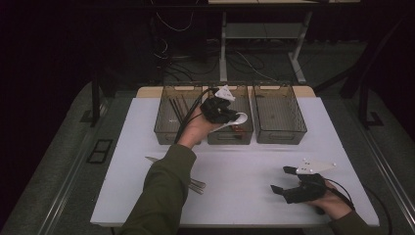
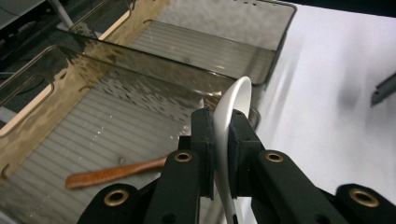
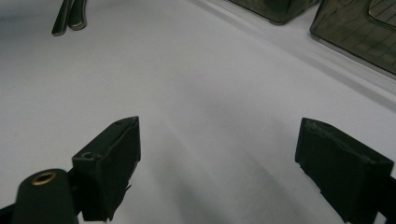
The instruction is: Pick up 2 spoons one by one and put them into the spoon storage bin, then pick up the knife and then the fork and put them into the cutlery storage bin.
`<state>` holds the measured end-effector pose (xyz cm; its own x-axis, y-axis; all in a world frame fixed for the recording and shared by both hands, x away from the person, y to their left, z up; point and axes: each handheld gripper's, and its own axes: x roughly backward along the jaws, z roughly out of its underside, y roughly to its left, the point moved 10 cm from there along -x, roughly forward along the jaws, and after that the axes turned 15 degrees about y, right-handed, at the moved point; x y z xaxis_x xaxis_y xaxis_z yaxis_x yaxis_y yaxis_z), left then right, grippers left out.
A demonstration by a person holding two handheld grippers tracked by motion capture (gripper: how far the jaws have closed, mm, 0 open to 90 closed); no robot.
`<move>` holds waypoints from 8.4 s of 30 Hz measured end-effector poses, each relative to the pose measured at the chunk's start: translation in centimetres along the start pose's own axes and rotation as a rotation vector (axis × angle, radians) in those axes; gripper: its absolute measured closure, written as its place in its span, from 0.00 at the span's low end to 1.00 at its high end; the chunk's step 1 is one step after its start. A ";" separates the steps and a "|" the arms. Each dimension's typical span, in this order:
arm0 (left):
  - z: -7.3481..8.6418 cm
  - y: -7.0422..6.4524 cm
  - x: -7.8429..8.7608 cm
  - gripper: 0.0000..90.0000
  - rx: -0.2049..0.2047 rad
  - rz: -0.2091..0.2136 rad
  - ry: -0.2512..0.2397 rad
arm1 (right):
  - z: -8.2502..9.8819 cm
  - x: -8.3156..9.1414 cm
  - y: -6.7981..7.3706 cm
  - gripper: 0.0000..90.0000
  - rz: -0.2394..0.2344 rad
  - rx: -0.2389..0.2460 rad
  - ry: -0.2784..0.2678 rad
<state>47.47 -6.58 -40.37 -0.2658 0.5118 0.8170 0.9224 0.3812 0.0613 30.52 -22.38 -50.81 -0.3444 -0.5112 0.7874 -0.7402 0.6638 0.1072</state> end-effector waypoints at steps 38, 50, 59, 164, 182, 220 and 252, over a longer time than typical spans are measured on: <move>0.0 0.8 -2.2 0.45 0.098 0.003 0.033 | 0.1 0.2 -0.2 0.16 0.004 -0.005 -0.007; 2.2 -1.5 0.8 0.30 0.106 -0.013 -0.010 | 0.1 0.2 -0.2 0.16 0.004 -0.004 -0.004; 4.6 -3.4 2.4 0.25 0.114 0.002 -0.041 | 0.1 0.2 -0.2 0.16 0.005 -0.005 -0.004; 17.9 -2.7 -1.1 0.99 0.260 -0.078 0.135 | 0.3 -0.1 -0.4 0.16 0.015 -0.008 0.016; 19.6 -0.7 2.8 0.72 0.209 -0.016 0.071 | 0.4 -0.2 -0.4 0.16 0.011 -0.003 0.021; 20.7 -0.4 0.7 0.83 0.153 0.036 0.219 | 0.4 -0.6 -0.3 0.16 0.004 0.004 0.032; 20.5 -1.0 1.3 0.88 0.070 0.072 0.228 | 0.4 -0.6 -0.2 0.16 -0.004 0.001 0.032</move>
<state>40.47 9.46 -51.11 -0.1228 0.3559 0.9264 0.9129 0.4066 -0.0352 30.67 -22.43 -51.58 -0.3227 -0.4963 0.8060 -0.7423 0.6610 0.1098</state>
